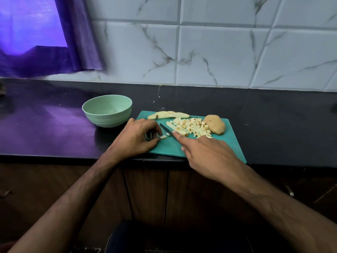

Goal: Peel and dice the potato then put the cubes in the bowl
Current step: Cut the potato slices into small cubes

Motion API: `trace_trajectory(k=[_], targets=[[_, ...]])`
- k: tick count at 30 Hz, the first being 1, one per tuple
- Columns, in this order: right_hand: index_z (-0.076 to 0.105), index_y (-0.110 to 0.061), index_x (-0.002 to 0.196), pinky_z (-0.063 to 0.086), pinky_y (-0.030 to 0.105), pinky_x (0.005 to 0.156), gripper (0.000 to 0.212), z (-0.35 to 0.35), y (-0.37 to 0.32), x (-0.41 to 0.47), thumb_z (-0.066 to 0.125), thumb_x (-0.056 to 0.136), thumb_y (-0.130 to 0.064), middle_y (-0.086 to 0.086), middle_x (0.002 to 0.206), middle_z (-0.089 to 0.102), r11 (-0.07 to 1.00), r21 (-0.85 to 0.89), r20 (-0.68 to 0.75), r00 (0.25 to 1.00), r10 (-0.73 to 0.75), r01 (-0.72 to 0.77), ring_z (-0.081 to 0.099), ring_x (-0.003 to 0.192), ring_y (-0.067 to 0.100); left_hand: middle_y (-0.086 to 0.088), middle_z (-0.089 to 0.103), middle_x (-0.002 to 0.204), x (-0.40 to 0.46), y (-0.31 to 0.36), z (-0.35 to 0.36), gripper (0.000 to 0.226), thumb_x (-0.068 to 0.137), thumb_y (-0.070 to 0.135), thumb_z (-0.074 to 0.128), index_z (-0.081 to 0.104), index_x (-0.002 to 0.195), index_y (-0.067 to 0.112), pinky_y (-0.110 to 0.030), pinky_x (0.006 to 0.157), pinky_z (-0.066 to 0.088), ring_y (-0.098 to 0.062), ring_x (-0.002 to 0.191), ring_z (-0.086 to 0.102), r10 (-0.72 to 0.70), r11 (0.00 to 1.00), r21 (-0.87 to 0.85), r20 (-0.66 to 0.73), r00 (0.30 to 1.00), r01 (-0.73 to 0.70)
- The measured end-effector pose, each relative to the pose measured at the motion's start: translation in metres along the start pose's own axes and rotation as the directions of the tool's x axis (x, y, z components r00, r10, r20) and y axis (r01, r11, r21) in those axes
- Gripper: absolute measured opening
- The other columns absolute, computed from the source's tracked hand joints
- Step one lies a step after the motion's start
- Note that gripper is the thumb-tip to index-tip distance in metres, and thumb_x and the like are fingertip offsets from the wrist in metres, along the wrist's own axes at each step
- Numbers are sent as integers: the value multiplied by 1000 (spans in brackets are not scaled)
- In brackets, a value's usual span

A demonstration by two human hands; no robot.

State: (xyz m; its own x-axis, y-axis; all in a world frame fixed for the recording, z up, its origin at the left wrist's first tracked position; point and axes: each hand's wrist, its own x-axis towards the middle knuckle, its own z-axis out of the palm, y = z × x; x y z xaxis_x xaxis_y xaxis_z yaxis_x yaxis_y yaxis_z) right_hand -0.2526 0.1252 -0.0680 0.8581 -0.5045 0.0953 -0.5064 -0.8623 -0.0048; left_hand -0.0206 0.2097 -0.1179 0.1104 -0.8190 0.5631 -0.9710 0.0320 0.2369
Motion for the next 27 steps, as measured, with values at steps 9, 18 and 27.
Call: trace_trajectory(k=[9, 18, 27], targets=[[-1, -44, 160, 38, 33, 59, 56, 9, -9, -19, 24, 110, -41, -6, 76, 46, 999, -31, 22, 1000, -13, 14, 45, 66, 9, 21, 65, 79, -2, 3, -3, 32, 81, 31, 80, 51, 93, 33, -45, 81, 46, -1, 78, 61, -24, 999, -47, -11, 1000, 23], [2, -44, 160, 30, 28, 56, 55, -2, -10, -15, 25, 111, -40, -8, 75, 44, 1000, 9, -2, 1000, -22, 22, 40, 65, 6, 17, 58, 86, -14, -6, -6, 16, 80, 47, 53, 58, 91, 37, -35, 71, 29, -3, 90, 55, -107, 987, 120, -29, 994, 109], [2, -44, 160, 40, 32, 62, 55, 10, -17, -11, 25, 111, -40, -8, 74, 44, 999, -15, 21, 999, -28, 29, 42, 64, 7, 19, 56, 89, -13, -9, -7, 19, 86, 50, 60, 71, 95, 38, -35, 71, 29, 0, 90, 52, -54, 995, 80, 23, 998, 52]])
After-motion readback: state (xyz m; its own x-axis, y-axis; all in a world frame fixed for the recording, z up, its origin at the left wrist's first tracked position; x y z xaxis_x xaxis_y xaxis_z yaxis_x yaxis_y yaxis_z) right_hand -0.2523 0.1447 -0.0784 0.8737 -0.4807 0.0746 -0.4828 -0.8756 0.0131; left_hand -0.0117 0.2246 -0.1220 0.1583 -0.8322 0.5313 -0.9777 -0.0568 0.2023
